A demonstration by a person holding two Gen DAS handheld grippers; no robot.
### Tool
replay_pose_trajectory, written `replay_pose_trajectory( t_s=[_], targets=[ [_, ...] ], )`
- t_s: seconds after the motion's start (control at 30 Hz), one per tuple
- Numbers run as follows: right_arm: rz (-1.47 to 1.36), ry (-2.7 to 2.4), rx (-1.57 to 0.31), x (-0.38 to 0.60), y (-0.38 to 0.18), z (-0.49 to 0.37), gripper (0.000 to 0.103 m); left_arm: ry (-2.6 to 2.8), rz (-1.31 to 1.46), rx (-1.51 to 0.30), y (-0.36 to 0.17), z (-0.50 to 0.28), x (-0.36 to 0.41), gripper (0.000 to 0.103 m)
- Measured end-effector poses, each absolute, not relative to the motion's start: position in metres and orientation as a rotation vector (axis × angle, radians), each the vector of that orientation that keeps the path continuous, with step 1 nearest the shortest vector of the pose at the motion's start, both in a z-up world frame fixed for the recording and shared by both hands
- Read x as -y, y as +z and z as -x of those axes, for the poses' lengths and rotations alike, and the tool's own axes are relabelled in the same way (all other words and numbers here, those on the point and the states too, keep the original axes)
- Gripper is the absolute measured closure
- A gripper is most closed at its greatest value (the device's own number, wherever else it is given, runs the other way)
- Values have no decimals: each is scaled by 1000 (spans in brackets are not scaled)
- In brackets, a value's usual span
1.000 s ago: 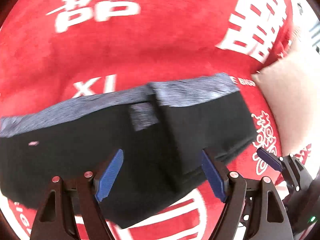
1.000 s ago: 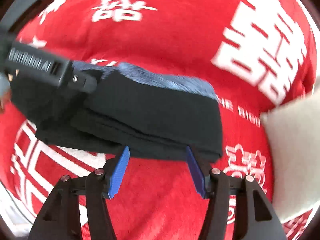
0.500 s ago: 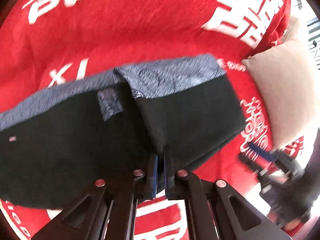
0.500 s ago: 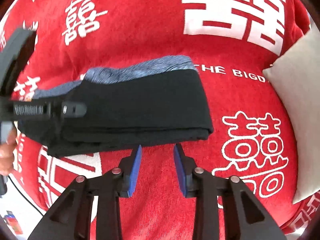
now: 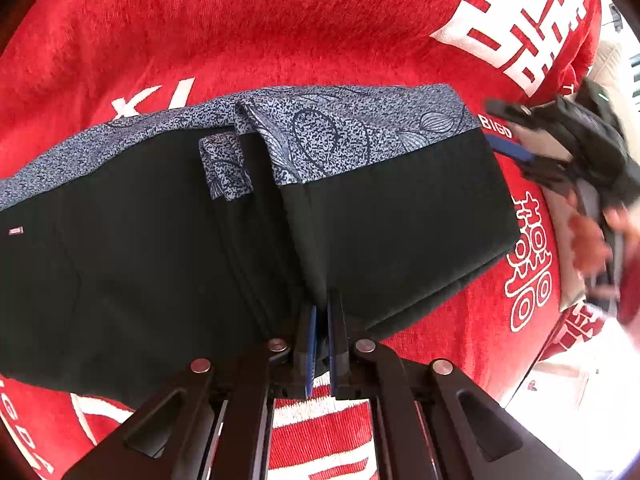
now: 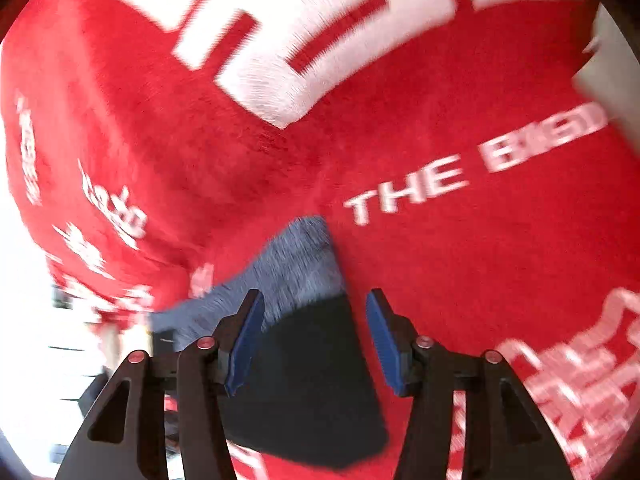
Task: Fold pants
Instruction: 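Fold the lifted leg end toward the waistband while the left gripper holds the fold, then lay the folded end flat with the right gripper and open it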
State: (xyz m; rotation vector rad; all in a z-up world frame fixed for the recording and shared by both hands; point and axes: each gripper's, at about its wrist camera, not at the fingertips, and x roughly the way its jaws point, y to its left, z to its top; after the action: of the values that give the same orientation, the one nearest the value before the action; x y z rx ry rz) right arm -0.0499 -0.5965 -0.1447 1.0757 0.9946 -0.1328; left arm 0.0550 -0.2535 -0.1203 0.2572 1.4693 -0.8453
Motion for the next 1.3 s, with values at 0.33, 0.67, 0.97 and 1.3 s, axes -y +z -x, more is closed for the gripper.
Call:
replay_pose_trajectory(
  t_s=[0.33,0.67,0.97,1.3],
  targets=[
    [-1246,-113,-969,598,-174,61,75,-845,-285,-1478,-122,-57,260,97],
    [-824,-351,-1079,550,-118,52,51,-722,-349,-1355,-106,-53,254,25],
    [-636,-106,-1138,436,-97,10,80,-576,-299,-1383,-109,-67,206,24],
    [-571,-54,-1223,351,-143,-41,79,-467,-252,-1398,-114,-75,148,24]
  ],
)
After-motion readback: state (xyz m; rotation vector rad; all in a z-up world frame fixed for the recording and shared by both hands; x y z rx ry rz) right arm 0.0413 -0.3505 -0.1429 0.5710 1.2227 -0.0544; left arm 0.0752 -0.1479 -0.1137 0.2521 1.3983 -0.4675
